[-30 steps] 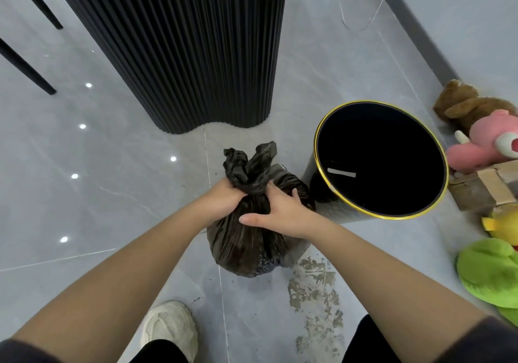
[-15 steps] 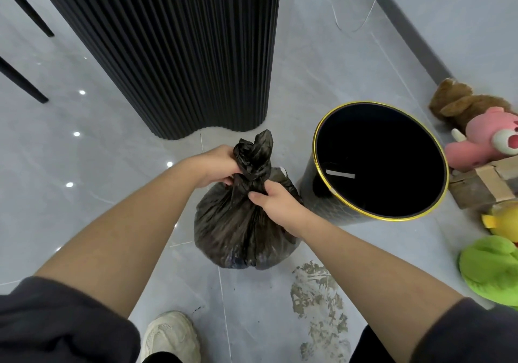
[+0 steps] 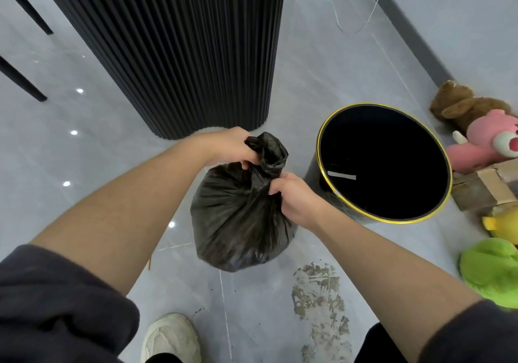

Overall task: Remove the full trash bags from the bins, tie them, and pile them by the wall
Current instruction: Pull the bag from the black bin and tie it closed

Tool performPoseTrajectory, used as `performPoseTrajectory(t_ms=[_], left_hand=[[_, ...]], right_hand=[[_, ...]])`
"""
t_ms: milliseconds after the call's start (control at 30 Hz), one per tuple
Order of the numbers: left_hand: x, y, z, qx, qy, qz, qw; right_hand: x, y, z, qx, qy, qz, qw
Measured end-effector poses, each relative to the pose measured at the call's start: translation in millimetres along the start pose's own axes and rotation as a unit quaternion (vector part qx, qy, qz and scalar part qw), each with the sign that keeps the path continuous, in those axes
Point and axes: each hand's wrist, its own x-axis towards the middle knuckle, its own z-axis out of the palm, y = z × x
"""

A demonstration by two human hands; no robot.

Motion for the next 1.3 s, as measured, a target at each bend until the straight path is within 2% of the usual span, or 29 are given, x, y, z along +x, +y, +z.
performPoseTrajectory(t_ms=[200, 433, 533, 600, 700, 767, 867, 1000, 1100, 1300], left_hand=[[0.4, -19.2, 7.7, 0.000, 0.036, -0.014, 0.999], [-20.9, -47.6, 25.3, -0.063, 0.129, -0.015, 0.990], [-43.1, -60.0, 39.6, -0.015, 0.248, 0.054, 0.967], [-57.8, -65.9, 48.6, 0.007, 0.285, 0.113, 0.952], [-71.4, -73.3, 64.0, 0.041, 0.237, 0.142, 0.960], [-71.4, -74.5, 74.4, 0.119, 0.211, 0.132, 0.961], [-64.6, -75.1, 83.9, 0.196, 0.225, 0.137, 0.944], [-58.1, -73.1, 83.0, 0.206, 0.251, 0.171, 0.930], [-57.0, -70.3, 75.5, 0.187, 0.266, 0.163, 0.931], [-48.3, -66.1, 59.9, 0.191, 0.286, 0.093, 0.934]], right_hand=[[0.8, 4.7, -2.3, 0.007, -0.029, 0.054, 0.998], [3.7, 8.3, -1.6, -0.050, 0.037, 0.120, 0.991], [5.0, 8.7, -3.2, -0.090, 0.063, 0.135, 0.985], [5.8, 9.1, -3.5, -0.096, 0.067, 0.137, 0.984], [8.2, 10.9, -4.8, -0.088, 0.071, 0.133, 0.985], [9.7, 11.9, -5.9, -0.080, 0.075, 0.138, 0.984], [9.9, 12.7, -5.9, -0.081, 0.070, 0.142, 0.984], [8.6, 13.5, -4.6, -0.088, 0.063, 0.137, 0.985], [5.3, 14.2, -5.9, -0.081, 0.000, 0.143, 0.986], [6.8, 17.2, -4.9, -0.228, -0.059, 0.107, 0.966]])
